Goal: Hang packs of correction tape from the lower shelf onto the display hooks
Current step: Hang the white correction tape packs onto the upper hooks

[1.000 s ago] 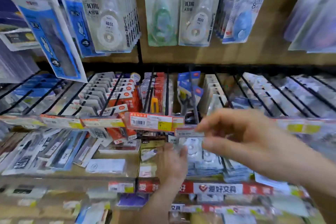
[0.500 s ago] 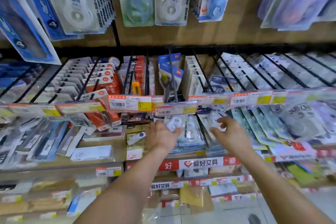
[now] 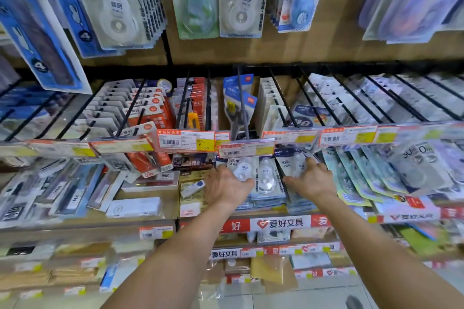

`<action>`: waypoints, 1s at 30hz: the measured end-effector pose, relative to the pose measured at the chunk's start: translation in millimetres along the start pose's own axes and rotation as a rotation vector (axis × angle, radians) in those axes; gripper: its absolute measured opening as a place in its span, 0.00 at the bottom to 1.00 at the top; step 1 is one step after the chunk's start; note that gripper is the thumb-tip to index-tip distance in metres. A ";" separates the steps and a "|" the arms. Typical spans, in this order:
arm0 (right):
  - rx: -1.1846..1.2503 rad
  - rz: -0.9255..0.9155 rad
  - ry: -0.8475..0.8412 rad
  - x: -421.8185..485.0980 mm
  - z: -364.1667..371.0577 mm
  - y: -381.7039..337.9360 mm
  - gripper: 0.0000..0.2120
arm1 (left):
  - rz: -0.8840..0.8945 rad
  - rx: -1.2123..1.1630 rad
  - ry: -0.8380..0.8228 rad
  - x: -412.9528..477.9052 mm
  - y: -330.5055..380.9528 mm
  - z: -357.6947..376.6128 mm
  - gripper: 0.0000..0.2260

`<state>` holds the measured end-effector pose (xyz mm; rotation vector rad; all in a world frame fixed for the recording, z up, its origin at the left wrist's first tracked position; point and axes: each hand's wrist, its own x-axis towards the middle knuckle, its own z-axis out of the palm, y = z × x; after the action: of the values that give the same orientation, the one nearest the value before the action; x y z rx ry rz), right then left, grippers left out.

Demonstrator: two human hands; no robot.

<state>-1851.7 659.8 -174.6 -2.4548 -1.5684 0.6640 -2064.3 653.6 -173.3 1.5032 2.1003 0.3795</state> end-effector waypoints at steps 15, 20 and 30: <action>-0.049 0.057 0.052 -32.6 13.9 -0.4 0.54 | -0.021 -0.009 -0.072 -7.4 -7.8 -5.4 0.35; 0.042 0.009 0.105 -55.8 10.2 1.3 0.52 | 0.037 -0.122 -0.042 -31.0 -12.1 -9.9 0.39; 0.218 0.015 -0.042 -115.0 5.3 -6.3 0.59 | 0.133 -0.359 -0.060 -77.8 -29.4 -12.4 0.38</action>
<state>-1900.0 559.5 -144.6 -2.3086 -1.4101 0.8455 -2075.4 571.6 -158.6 1.4205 1.7759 0.7099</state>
